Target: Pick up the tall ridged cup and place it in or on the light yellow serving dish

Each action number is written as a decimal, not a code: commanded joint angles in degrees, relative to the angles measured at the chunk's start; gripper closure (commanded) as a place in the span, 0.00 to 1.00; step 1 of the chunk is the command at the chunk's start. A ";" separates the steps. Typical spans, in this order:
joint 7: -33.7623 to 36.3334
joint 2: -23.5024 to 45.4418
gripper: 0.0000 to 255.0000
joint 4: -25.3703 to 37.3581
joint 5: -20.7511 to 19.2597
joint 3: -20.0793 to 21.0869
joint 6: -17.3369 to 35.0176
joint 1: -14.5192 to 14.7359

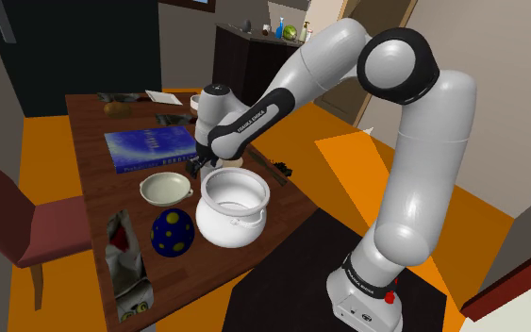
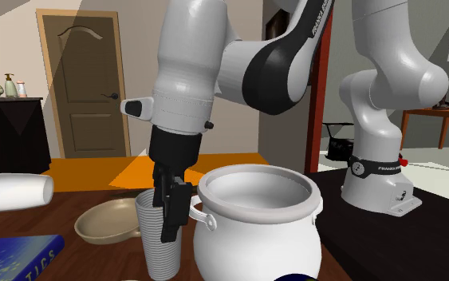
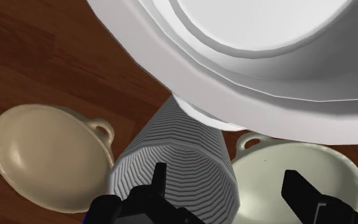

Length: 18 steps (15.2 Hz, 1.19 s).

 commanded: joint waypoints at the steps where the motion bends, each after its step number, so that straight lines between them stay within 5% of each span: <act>1: 0.03 0.08 0.00 0.03 -0.05 -0.03 0.08 0.02; 5: 0.03 0.07 0.00 0.02 -0.05 -0.02 0.07 0.01; 6: 0.03 0.07 1.00 0.02 -0.05 -0.02 0.07 0.01; 18: -1.01 -1.69 1.00 0.15 1.12 0.59 -1.74 -0.39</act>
